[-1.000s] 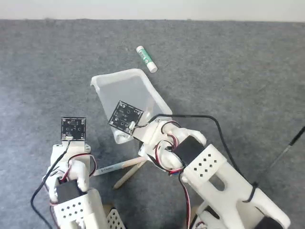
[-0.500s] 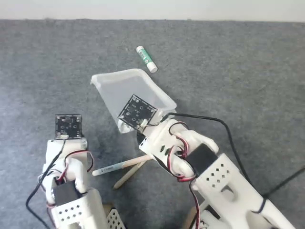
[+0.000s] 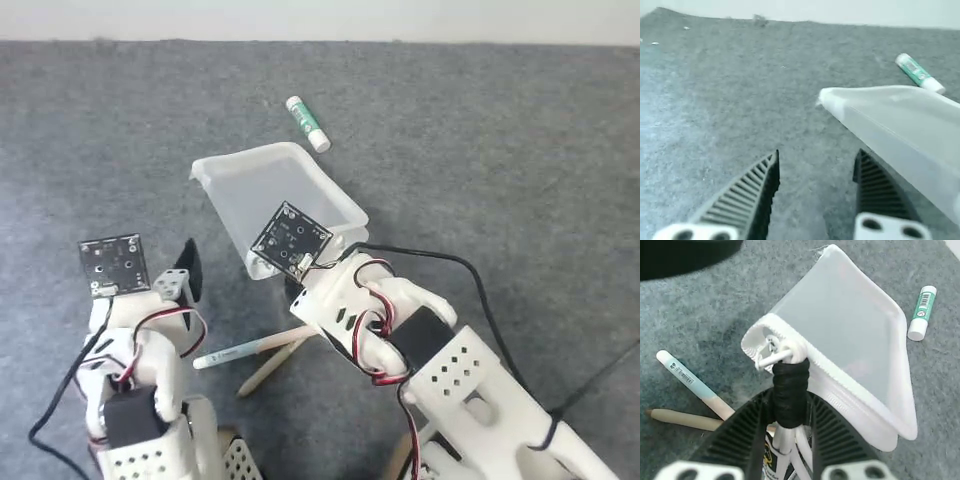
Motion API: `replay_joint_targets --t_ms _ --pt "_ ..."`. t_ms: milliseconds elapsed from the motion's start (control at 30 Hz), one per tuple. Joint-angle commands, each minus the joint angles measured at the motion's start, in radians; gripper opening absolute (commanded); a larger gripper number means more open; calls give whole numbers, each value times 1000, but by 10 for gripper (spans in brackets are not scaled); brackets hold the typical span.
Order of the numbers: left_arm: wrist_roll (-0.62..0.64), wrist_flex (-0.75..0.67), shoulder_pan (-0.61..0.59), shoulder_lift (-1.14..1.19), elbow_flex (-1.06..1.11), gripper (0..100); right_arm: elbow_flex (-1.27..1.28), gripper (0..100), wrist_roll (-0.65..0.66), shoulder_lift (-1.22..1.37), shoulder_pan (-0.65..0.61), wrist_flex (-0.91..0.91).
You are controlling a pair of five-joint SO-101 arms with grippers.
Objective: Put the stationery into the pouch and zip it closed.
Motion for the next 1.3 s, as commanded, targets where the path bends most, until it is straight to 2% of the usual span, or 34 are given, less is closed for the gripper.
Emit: replay_joint_targets --t_ms 0,167,500,733,867,1100,1267 --pt "28 52 14 -18 -102 244 -11 6 -35 -50 21 -24" --pt "60 104 25 -18 -145 243 -11 6 -52 -50 65 -27" --pt "57 126 269 -20 -156 243 -9 6 -54 -41 64 -42" --pt "55 126 367 -20 -156 243 3 6 -52 -41 61 -44" --pt "54 123 384 -20 -148 243 5 6 -52 -42 59 -44" --pt "20 -6 374 -20 -35 243 8 6 -52 -50 36 -33" --pt "6 -3 374 -20 -12 242 8 6 -52 -50 36 -33"
